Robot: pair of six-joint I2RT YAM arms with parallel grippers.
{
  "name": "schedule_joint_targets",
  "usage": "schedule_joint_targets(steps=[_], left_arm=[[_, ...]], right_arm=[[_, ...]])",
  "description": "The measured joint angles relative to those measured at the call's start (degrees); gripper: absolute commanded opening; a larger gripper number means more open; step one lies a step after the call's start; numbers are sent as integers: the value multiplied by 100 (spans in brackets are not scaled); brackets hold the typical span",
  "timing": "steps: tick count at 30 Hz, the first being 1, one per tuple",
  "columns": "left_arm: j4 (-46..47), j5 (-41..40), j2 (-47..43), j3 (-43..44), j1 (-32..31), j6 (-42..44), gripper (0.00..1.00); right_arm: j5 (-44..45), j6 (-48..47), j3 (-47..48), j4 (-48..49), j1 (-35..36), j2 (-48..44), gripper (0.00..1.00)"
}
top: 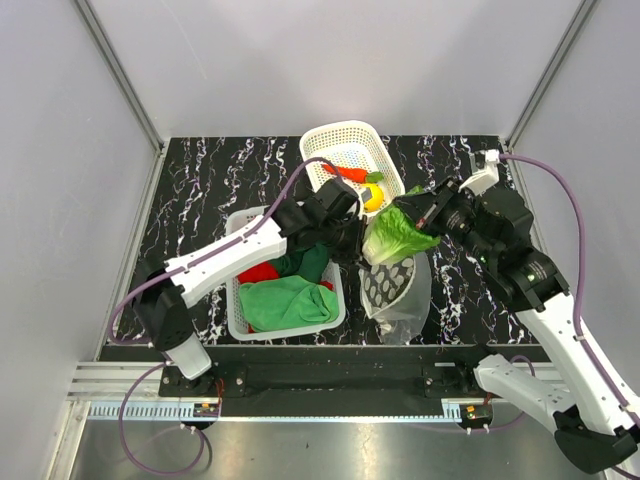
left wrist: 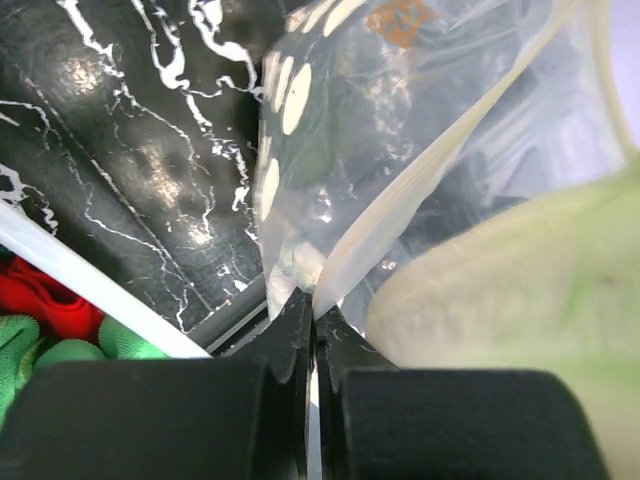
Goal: Open the zip-top bag and remove the fake food
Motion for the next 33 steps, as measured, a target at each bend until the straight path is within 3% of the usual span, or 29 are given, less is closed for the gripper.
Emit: schedule_joint_targets(steps=[9,17,33], left_arm=[[116,-157,-525,-470,190,-136,0],[98,-203,-800,-929,409,-168,0],[52,26,-800,-999,424,367,0]], right_arm=[[715,-369,243,-101,11,334,0],[955,-852,1158,127,-74,999,0],[352,-1154,2210,2221,-1084,4548,0]])
